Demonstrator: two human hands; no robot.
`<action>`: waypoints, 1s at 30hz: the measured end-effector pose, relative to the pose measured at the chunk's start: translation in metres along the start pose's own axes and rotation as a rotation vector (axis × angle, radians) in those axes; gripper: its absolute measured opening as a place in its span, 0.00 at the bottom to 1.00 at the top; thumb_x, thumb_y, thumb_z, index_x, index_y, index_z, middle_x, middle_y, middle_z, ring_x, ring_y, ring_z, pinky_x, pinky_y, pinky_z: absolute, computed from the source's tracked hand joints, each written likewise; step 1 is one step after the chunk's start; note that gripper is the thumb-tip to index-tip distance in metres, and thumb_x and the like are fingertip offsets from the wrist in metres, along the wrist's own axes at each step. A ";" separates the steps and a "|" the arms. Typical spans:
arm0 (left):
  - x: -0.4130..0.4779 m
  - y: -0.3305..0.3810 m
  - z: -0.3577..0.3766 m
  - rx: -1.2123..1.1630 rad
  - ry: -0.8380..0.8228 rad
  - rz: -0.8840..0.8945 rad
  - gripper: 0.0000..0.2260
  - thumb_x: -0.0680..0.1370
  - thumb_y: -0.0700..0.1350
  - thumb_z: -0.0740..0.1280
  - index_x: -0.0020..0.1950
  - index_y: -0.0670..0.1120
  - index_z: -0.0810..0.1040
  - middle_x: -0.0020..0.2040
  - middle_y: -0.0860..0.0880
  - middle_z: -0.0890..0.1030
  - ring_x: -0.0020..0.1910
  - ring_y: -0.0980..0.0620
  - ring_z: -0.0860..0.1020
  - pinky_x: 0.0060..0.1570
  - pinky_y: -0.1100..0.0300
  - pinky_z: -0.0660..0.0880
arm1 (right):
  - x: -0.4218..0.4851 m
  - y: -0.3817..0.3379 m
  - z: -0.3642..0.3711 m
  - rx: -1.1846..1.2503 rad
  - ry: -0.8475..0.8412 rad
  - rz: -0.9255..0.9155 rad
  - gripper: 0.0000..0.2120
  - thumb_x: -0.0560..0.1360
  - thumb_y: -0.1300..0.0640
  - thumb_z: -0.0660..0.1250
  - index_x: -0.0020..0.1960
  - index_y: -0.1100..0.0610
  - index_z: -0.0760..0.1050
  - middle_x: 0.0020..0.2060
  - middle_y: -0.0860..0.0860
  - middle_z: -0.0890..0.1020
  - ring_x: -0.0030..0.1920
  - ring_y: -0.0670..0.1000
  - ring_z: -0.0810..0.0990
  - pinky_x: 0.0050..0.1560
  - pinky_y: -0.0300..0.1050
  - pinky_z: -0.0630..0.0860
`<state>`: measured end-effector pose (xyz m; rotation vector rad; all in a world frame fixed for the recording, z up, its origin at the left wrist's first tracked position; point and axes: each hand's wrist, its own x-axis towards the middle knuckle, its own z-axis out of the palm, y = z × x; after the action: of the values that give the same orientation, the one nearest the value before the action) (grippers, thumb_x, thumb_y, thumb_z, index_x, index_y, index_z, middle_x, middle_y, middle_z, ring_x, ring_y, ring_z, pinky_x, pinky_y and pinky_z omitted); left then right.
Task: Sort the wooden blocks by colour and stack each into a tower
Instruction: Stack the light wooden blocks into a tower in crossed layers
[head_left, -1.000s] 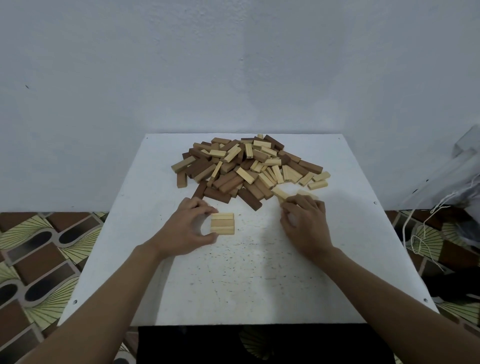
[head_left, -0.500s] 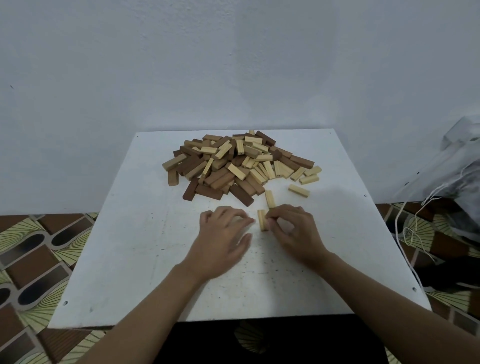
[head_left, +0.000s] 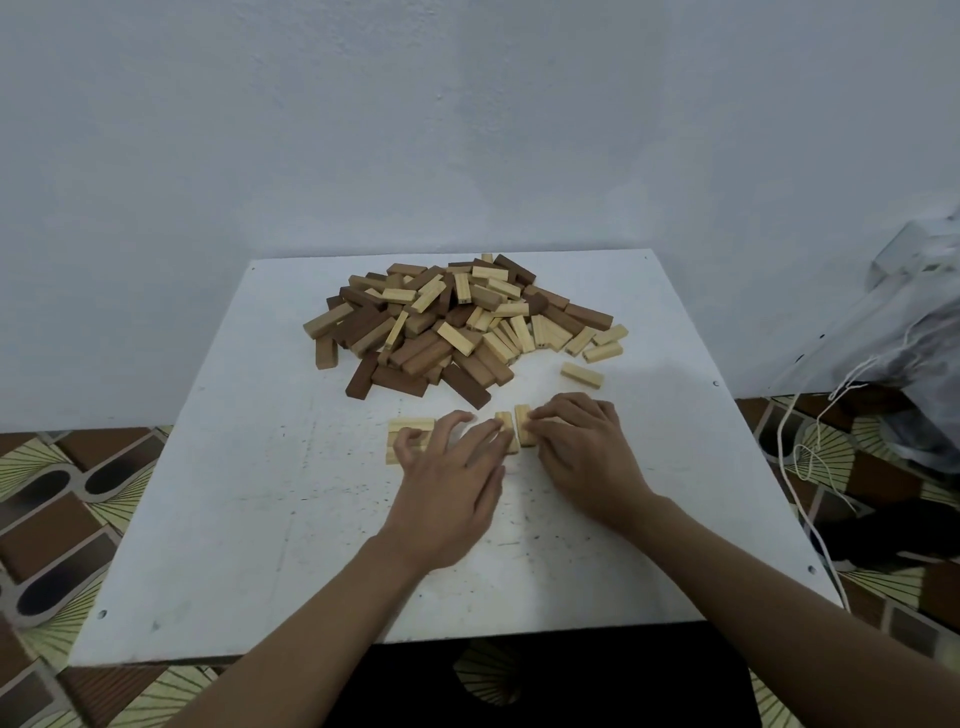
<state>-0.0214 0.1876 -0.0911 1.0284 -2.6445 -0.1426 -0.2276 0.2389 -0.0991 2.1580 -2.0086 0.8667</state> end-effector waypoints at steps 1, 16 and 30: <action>0.000 0.000 0.001 -0.005 0.002 -0.001 0.17 0.84 0.53 0.57 0.72 0.55 0.73 0.72 0.59 0.72 0.74 0.52 0.64 0.61 0.37 0.62 | -0.002 -0.001 -0.001 0.017 -0.010 -0.018 0.13 0.77 0.56 0.62 0.52 0.56 0.85 0.51 0.49 0.84 0.57 0.50 0.77 0.54 0.48 0.72; 0.001 -0.006 0.004 -0.139 0.037 0.000 0.17 0.84 0.53 0.54 0.69 0.57 0.76 0.70 0.61 0.74 0.71 0.52 0.66 0.60 0.37 0.64 | 0.001 -0.001 0.000 0.066 -0.105 -0.005 0.16 0.80 0.50 0.58 0.55 0.53 0.83 0.55 0.49 0.82 0.57 0.49 0.76 0.53 0.47 0.72; -0.001 -0.006 0.002 -0.143 0.056 0.033 0.16 0.83 0.51 0.58 0.69 0.59 0.75 0.70 0.60 0.74 0.69 0.53 0.68 0.57 0.40 0.62 | 0.024 0.033 -0.022 -0.094 -0.019 0.303 0.16 0.80 0.57 0.64 0.66 0.59 0.76 0.65 0.55 0.78 0.65 0.56 0.74 0.61 0.57 0.72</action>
<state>-0.0172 0.1836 -0.0949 0.9278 -2.5579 -0.2863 -0.2667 0.2222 -0.0806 1.8495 -2.3742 0.7656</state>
